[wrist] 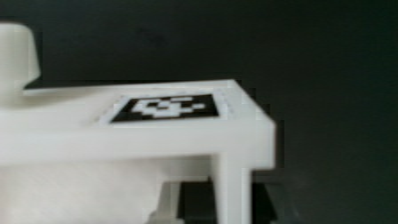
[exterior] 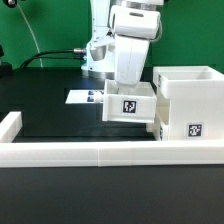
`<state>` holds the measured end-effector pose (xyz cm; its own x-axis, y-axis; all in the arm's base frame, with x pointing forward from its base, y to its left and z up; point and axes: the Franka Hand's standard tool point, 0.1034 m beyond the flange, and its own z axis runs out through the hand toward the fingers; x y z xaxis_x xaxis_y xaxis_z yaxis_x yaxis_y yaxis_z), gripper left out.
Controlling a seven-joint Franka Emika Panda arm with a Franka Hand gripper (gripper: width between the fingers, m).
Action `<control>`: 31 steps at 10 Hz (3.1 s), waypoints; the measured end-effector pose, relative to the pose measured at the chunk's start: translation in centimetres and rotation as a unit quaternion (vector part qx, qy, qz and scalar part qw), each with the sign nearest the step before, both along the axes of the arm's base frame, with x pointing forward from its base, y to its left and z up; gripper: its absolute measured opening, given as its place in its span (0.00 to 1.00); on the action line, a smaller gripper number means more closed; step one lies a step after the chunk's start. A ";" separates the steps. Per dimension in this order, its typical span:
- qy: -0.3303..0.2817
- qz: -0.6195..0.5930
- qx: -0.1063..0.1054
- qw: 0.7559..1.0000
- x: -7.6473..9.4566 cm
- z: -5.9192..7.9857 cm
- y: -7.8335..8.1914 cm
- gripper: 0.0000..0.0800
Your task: Assemble drawer
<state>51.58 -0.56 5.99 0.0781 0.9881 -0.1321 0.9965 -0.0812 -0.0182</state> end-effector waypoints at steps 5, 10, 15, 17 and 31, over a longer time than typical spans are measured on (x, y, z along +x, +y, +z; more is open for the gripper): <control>0.001 0.005 0.046 0.999 0.3 0.1 -2.0 0.05; 0.000 -0.003 0.056 0.998 0.5 0.2 -1.9 0.05; -0.022 0.008 0.060 0.998 1.7 0.2 -1.6 0.05; -0.023 0.009 0.060 0.998 1.7 0.1 -1.6 0.05; -0.020 0.020 0.060 0.998 1.6 -0.5 0.9 0.05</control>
Offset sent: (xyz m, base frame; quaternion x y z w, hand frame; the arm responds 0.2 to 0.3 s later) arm 0.0055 0.0066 0.0041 -0.0032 0.1961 0.0013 0.9806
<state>53.15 0.36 5.46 0.0406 0.9991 -0.0104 0.9991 -0.0405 0.0152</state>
